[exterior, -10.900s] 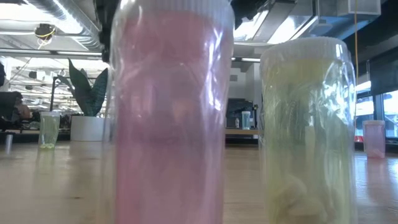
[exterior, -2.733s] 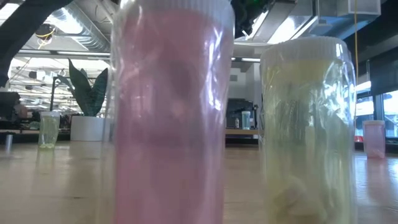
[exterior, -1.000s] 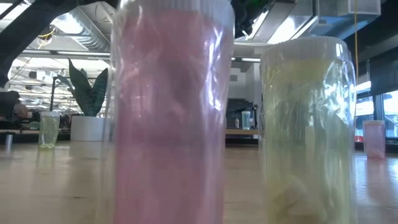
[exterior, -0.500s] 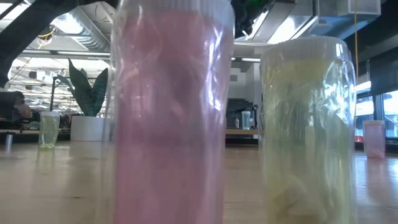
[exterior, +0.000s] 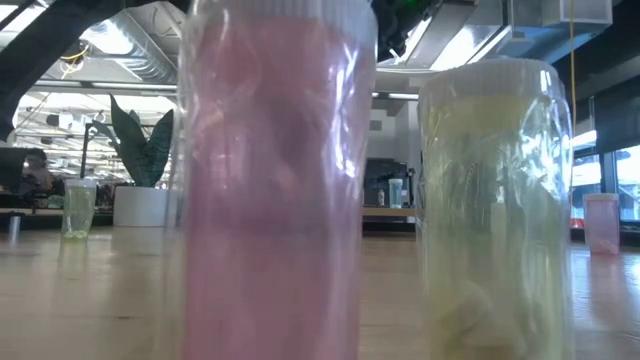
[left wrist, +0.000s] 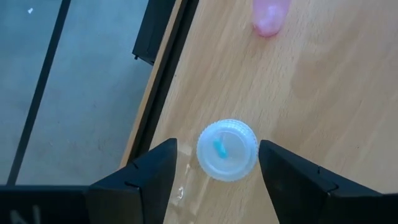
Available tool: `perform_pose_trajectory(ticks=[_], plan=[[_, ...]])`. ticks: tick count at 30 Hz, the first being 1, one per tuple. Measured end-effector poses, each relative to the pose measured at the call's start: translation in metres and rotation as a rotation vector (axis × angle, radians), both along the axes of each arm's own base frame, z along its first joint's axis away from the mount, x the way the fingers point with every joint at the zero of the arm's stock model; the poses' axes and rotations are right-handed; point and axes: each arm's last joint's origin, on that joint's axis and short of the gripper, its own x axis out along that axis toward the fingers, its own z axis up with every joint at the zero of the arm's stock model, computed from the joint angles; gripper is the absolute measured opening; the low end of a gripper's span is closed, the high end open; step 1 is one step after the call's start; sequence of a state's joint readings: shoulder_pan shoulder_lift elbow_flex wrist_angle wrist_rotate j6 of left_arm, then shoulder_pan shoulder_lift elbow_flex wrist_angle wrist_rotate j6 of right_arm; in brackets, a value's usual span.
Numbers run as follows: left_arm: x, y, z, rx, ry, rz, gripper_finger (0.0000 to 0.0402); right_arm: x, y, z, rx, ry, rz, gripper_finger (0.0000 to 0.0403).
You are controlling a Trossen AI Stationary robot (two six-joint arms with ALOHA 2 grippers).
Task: Pick and place medicine bottles onto shelf by color
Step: Put the top yellow pill bottle on the shelf
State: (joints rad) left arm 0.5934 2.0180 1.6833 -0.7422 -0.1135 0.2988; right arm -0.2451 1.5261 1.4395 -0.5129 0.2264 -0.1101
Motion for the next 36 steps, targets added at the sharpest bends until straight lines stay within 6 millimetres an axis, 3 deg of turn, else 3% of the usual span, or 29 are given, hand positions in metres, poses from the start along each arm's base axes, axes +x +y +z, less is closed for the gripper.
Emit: perform_pose_trajectory(ticks=[8, 15, 26, 36], plan=[[-0.001, -0.001, 0.001, -0.006, 0.001, 0.008, 0.022, 0.0, 0.0, 0.0, -0.001, 0.001, 0.001, 0.0179], [-0.012, -0.009, 0.029, -0.002, -0.046, 0.05, 0.0221, 0.0, 0.0, 0.0, -0.001, 0.001, 0.002, 0.0179], [-0.039, -0.053, 0.072, -0.042, 0.019, 0.156, 0.0221, 0.0, 0.0, 0.0, -0.001, 0.001, 0.003, 0.0179], [-0.065, -0.093, 0.096, -0.116, 0.106, 0.241, 0.0221, 0.0, 0.0, 0.0, -0.001, 0.001, 0.003, 0.0179]])
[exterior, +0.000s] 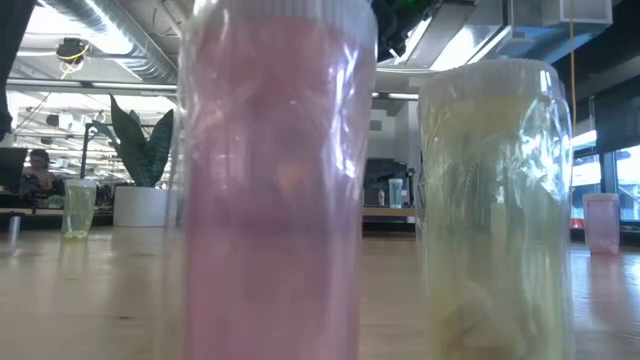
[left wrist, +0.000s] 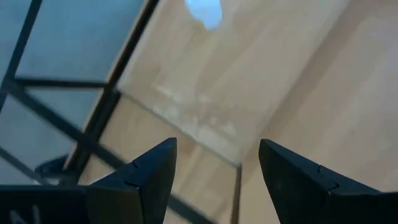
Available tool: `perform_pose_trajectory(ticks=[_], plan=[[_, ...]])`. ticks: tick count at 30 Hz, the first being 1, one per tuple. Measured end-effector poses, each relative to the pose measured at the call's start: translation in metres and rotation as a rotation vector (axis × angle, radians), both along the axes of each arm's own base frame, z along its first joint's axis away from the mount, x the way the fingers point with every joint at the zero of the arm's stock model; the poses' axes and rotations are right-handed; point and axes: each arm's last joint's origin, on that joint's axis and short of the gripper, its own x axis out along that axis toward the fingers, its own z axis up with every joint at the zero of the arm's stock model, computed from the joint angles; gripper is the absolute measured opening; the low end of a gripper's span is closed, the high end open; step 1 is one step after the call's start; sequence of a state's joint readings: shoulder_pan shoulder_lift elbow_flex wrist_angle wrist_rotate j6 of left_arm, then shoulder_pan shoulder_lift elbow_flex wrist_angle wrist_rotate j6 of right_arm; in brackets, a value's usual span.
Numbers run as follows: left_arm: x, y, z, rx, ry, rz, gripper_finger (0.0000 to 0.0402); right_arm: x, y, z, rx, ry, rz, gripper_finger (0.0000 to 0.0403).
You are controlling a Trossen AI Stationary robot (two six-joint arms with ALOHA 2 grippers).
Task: Pick and place medicine bottles onto shelf by color
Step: Put the top yellow pill bottle on the shelf
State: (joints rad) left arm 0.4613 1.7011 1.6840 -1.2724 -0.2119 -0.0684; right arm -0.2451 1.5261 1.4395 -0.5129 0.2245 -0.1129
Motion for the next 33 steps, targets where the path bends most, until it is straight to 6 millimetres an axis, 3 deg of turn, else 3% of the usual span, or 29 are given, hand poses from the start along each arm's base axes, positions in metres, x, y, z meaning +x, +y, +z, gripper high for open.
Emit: perform_pose_trajectory(ticks=[6, 17, 25, 33], plan=[[-0.015, -0.024, 0.005, -0.005, -0.004, 0.021, 0.0221, 0.0, 0.0, 0.0, 0.0, 0.0, 0.0, 0.0179], [-0.067, -0.079, 0.001, -0.092, -0.095, 0.119, 0.0221, 0.0, 0.0, 0.0, 0.0, 0.0, 0.0, 0.0179], [-0.094, -0.112, -0.025, -0.314, -0.044, 0.211, 0.0221, 0.0, 0.0, 0.0, 0.0, 0.0, 0.0, 0.0179], [-0.098, -0.128, -0.059, -0.431, 0.045, 0.227, 0.0221, 0.0, 0.0, 0.0, 0.0, 0.0, 0.0, 0.0179]])
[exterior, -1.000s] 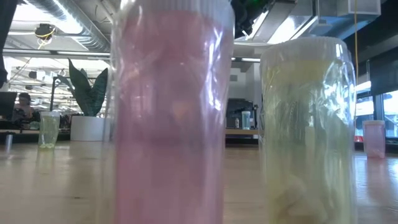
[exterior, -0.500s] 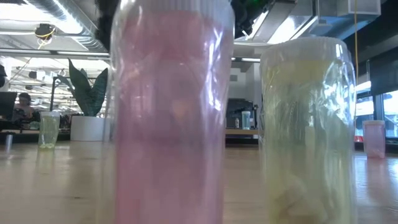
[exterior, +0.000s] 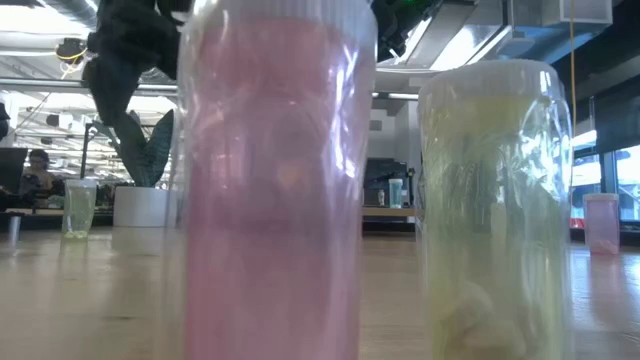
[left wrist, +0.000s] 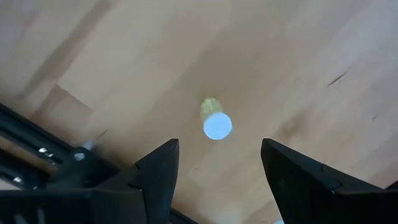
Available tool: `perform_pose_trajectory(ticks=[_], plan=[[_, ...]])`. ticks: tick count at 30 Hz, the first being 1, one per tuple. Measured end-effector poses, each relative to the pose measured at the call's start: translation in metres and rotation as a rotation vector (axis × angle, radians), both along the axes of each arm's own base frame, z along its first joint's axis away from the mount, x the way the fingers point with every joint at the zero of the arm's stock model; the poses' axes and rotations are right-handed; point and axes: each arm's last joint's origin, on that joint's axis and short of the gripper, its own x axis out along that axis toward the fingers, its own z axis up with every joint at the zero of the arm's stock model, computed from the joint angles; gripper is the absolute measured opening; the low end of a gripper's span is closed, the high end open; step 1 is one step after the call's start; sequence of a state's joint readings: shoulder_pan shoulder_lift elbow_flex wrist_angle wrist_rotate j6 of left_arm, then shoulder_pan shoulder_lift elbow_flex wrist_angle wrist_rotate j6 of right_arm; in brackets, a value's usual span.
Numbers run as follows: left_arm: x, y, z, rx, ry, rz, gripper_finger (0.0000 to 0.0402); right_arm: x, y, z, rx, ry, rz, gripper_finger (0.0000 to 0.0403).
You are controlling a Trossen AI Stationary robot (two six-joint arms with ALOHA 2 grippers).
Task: Pick and place medicine bottles onto shelf by color
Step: Put the top yellow pill bottle on the shelf
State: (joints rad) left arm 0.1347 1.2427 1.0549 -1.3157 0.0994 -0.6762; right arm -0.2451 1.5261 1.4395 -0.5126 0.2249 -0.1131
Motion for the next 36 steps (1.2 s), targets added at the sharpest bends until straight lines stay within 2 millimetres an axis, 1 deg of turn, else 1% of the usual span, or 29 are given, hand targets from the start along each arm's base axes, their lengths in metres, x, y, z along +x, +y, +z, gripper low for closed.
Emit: perform_pose_trajectory(ticks=[6, 11, 16, 20, 30, 33, 34, 36], plan=[[0.001, -0.01, -0.009, 0.007, 0.005, -0.035, 0.0221, 0.0, 0.0, 0.0, 0.0, 0.0, 0.0, 0.0179], [0.0, -0.014, -0.01, 0.021, 0.022, 0.009, 0.0221, 0.0, 0.0, 0.0, 0.0, 0.0, 0.0, 0.0179], [0.0, -0.015, -0.01, 0.031, 0.028, 0.073, 0.0221, 0.0, 0.0, 0.0, 0.0, 0.0, 0.0, 0.0179], [0.0, -0.014, -0.01, 0.059, 0.028, 0.076, 0.0221, 0.0, 0.0, 0.0, 0.0, 0.0, 0.0, 0.0179], [0.0, -0.014, -0.01, 0.062, 0.028, 0.076, 0.0221, 0.001, 0.0, 0.002, -0.005, -0.022, 0.0, 0.0179], [0.0, -0.014, -0.01, 0.07, 0.028, 0.076, 0.0221, 0.001, 0.0, 0.002, 0.045, -0.045, -0.013, 0.0179], [0.0, -0.014, -0.01, 0.071, 0.028, 0.076, 0.0221, 0.002, 0.001, 0.002, 0.062, -0.049, 0.007, 0.0179], [0.0, -0.014, -0.01, 0.081, 0.028, 0.077, 0.0221, 0.003, 0.003, 0.001, 0.094, -0.05, 0.102, 0.0179]])
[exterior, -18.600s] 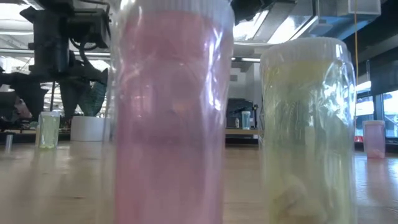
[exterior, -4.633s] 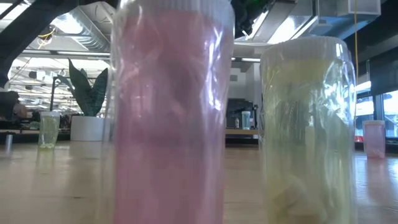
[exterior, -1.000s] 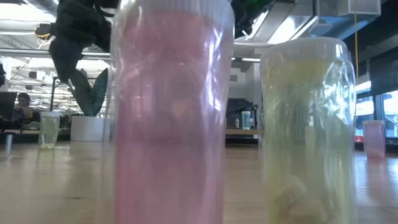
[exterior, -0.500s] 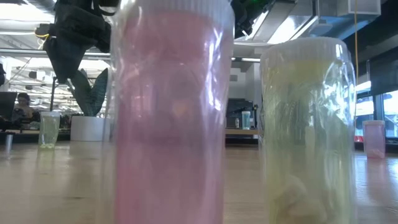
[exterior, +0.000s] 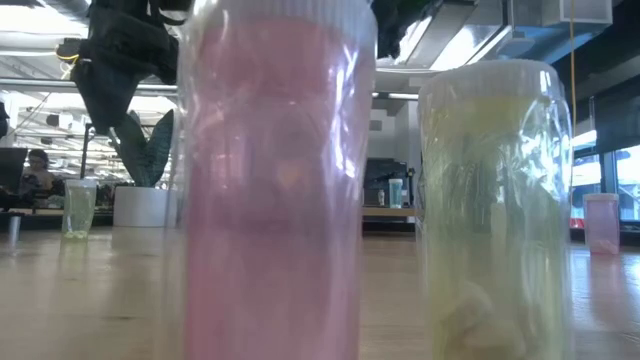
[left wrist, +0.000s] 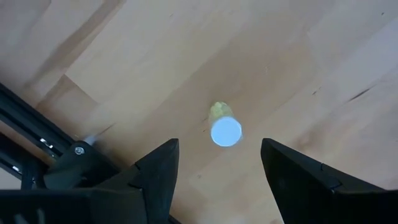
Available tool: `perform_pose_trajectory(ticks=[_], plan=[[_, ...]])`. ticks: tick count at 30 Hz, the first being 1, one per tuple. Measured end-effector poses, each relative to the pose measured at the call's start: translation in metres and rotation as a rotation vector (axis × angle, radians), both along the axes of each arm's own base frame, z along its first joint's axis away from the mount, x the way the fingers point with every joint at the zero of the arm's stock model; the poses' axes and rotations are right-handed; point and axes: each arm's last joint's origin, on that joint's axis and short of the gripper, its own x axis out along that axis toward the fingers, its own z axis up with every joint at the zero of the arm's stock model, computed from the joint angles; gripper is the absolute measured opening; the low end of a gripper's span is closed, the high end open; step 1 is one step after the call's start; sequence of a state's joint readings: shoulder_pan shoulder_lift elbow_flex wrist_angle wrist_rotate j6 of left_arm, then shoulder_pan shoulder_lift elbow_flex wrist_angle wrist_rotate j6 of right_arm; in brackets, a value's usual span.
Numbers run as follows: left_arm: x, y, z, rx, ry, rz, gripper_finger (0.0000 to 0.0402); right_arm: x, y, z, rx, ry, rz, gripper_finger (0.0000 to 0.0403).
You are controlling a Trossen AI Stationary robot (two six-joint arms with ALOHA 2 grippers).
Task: Pick and place medicine bottles onto shelf by color
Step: Put the top yellow pill bottle on the shelf
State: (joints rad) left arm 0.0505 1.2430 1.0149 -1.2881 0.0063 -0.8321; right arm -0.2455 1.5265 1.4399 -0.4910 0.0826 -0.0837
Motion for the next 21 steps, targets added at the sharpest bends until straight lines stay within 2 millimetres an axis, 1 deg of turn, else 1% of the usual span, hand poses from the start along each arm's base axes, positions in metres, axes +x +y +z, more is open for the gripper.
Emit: perform_pose_trajectory(ticks=[5, 8, 11, 21], plan=[[0.0, 0.0, 0.0, 0.026, 0.001, -0.006, 0.0221, 0.002, 0.009, 0.0, 0.06, -0.023, 0.311, 0.0179], [0.0, -0.003, 0.0, 0.026, 0.001, -0.018, 0.0221, 0.002, 0.012, 0.001, 0.095, -0.042, 0.421, 0.0179], [0.001, -0.005, 0.0, 0.026, -0.003, -0.03, 0.0221, 0.002, 0.013, 0.001, 0.101, -0.048, 0.456, 0.0179], [0.003, -0.013, 0.0, 0.044, -0.03, -0.074, 0.0221, 0.002, 0.013, 0.001, 0.099, -0.048, 0.458, 0.0179]])
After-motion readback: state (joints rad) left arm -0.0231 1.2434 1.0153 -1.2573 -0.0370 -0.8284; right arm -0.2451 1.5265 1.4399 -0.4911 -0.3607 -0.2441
